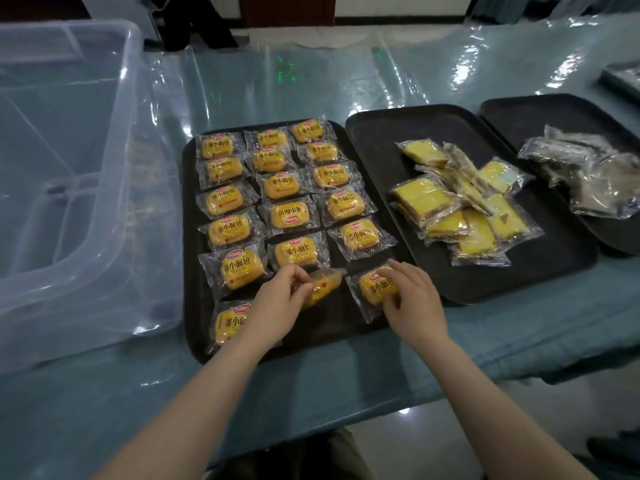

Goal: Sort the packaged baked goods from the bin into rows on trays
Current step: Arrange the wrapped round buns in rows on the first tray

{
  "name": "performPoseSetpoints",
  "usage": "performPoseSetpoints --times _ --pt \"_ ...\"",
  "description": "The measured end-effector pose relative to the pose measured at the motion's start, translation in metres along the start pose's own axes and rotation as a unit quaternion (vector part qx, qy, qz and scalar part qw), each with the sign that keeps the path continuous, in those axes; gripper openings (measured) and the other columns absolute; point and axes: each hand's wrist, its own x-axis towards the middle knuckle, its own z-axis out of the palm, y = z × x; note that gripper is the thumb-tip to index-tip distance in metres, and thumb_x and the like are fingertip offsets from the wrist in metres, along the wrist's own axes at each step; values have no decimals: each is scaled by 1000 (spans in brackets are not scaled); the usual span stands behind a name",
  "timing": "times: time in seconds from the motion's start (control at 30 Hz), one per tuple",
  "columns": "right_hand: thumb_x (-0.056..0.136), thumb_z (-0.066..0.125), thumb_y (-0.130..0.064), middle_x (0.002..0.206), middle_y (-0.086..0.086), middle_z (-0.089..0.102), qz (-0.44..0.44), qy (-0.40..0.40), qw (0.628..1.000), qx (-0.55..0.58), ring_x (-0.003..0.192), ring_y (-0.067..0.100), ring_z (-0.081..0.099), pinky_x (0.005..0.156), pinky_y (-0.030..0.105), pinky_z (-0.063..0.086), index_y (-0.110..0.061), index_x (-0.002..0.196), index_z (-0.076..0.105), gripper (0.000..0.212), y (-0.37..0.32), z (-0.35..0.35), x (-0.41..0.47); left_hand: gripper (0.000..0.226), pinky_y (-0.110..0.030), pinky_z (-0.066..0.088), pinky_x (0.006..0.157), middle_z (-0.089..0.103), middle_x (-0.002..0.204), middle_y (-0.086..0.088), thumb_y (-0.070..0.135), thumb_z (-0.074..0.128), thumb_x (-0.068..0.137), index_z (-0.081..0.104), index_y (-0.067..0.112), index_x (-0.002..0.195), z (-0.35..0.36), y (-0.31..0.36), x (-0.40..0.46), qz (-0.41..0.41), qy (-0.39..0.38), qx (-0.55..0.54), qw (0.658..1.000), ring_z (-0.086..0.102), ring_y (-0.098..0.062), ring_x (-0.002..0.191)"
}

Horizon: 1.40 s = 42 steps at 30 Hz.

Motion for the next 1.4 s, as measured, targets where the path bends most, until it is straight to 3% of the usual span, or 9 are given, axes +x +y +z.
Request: performPoseSetpoints --times 0.13,0.3,0.5,0.7,0.83,1.0,1.17,1.3,1.4 --pt "84 69 -29 124 -20 57 29 -131 959 249 107 2 54 95 27 44 -34 128 54 46 -33 2 11 13 -19 41 63 63 80 14 26 57 92 58 34 82 0 7 5 -11 8 -26 1000 58 -1 76" --pt "81 74 -20 91 -4 68 132 -70 920 363 88 11 65 77 29 53 -24 87 60 16 -55 13 29 14 -20 46 68 65 89 15 27 52 95 64 33 96 -6 11 8 -33 22 -76 996 61 -4 84" --pt "85 70 -17 78 1 68 184 -112 858 466 60 3 61 52 16 46 -14 81 55 16 -45 11 33 38 -15 52 57 72 82 6 13 72 81 57 29 112 -7 7 0 -121 54 -221 966 67 -1 78" --pt "82 73 -14 104 8 70 221 -206 798 521 89 19 71 67 26 55 -14 108 60 30 -37 5 45 13 -20 54 60 69 95 -4 10 65 86 64 19 96 -1 0 1 -189 106 -264 940 69 -12 81" --pt "82 73 -14 99 3 74 229 -277 780 512 91 15 71 73 27 56 -11 107 63 27 -37 4 53 7 -25 56 67 67 101 -9 11 60 90 62 12 96 2 1 3 -208 107 -309 922 67 -19 90" --pt "84 70 -10 99 2 74 201 -212 791 537 95 17 70 84 36 56 -13 104 66 20 -37 1 69 14 -32 56 80 69 104 -6 13 58 90 59 15 104 3 4 -1 -203 139 -332 911 68 -15 93" --pt "86 69 -21 96 -14 69 -5 -272 908 320 92 3 65 81 24 53 -30 109 65 26 -45 0 80 16 -28 54 81 70 102 -1 12 59 89 61 16 105 -9 -4 -10 -190 252 -307 898 68 -8 90" --pt "86 68 -31 110 -10 60 -141 -333 926 107 99 11 59 83 32 53 -29 115 53 32 -69 19 78 16 -32 54 85 71 97 4 11 60 89 63 24 98 -14 -12 -23 -183 296 -270 898 67 -4 89" --pt "89 63 -35 126 -4 54 -240 -257 936 -31 117 19 47 98 40 43 -27 121 55 35 -74 30 71 15 -38 53 88 72 95 4 13 59 89 64 26 96 -15 -20 -34 -184 304 -245 902 67 -7 91"
